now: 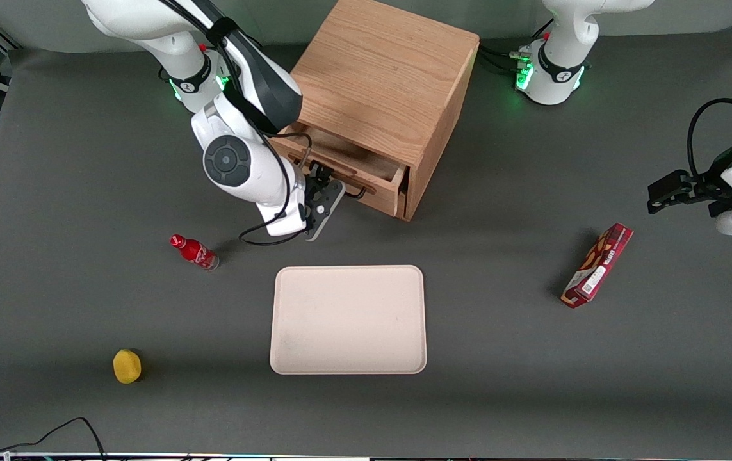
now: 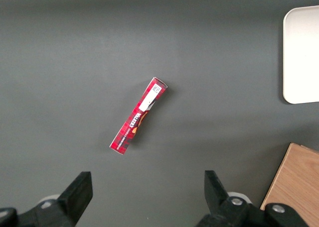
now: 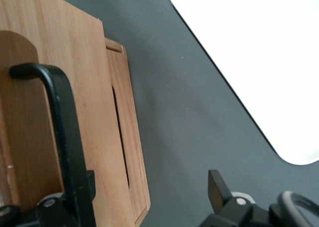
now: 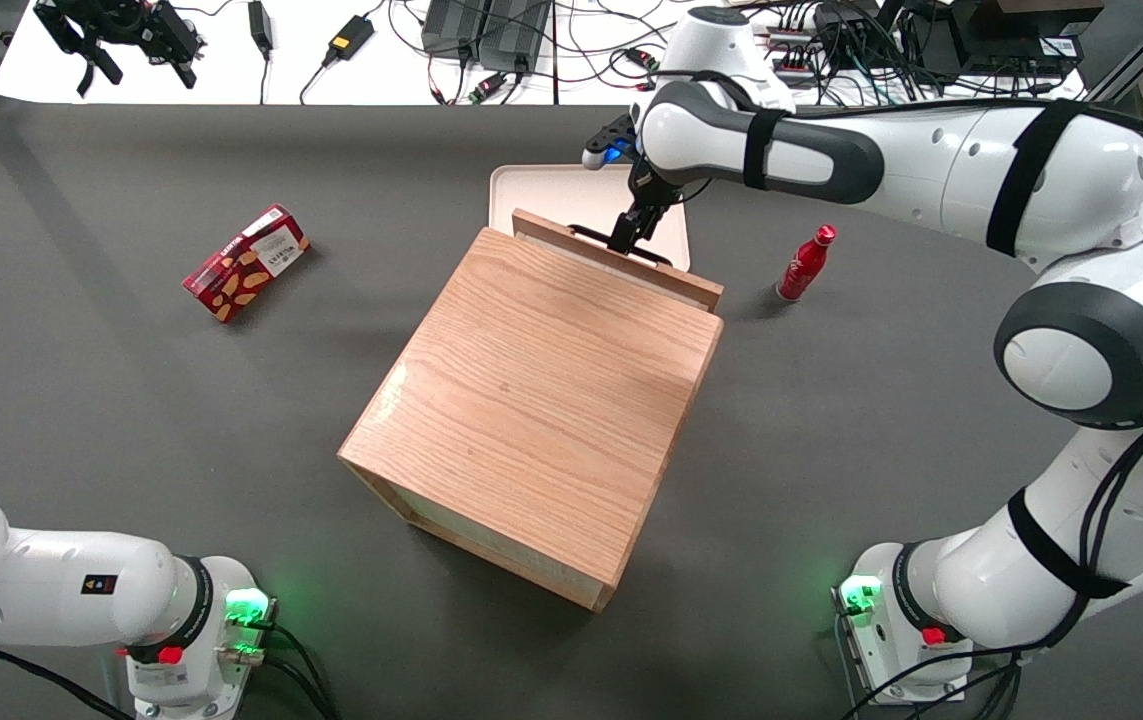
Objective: Open upper drawer
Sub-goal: 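Pull the upper drawer outward by its handle with the right gripper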
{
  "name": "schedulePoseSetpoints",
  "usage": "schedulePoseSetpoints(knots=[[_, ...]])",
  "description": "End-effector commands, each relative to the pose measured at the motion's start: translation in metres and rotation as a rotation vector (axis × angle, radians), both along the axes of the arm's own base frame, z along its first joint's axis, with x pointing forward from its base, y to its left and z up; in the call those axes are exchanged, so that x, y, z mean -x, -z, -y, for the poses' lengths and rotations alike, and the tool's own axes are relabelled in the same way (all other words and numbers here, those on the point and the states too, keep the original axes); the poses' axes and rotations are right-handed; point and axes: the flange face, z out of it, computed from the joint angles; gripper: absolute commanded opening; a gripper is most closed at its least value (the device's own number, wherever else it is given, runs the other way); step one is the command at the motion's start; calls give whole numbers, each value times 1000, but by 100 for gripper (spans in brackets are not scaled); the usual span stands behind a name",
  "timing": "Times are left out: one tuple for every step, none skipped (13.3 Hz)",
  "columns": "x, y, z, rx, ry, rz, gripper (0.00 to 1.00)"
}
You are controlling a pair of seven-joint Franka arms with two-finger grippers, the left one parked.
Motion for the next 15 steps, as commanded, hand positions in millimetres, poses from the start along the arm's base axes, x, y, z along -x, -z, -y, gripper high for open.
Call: schedulePoseSetpoints(knots=[[-17,-5,2,-9,-27,31,100],[-24,-6,9,-8,-16,38,100],[-27,-6,9,-6,-21,45,100],[-30,-8,9,-7,-23,51,100],[-32,-6,10,-7,-20,49,100],[-34,-8,9,-11,-21,54,100],[-36,-8,9,-7,-22,58,100],[-40,-7,9,-1,-25,67,100],[-43,-5,9,-2,-25,65,100],[-45,-6,8,-5,-26,69,100],[-49,-5,9,-1,-27,75,100],[-53,-5,9,9,-34,86,100],[-55,-5,9,12,-36,90,100],[-59,-2,11,15,-32,90,100],[-65,-3,17,24,-30,102,100]])
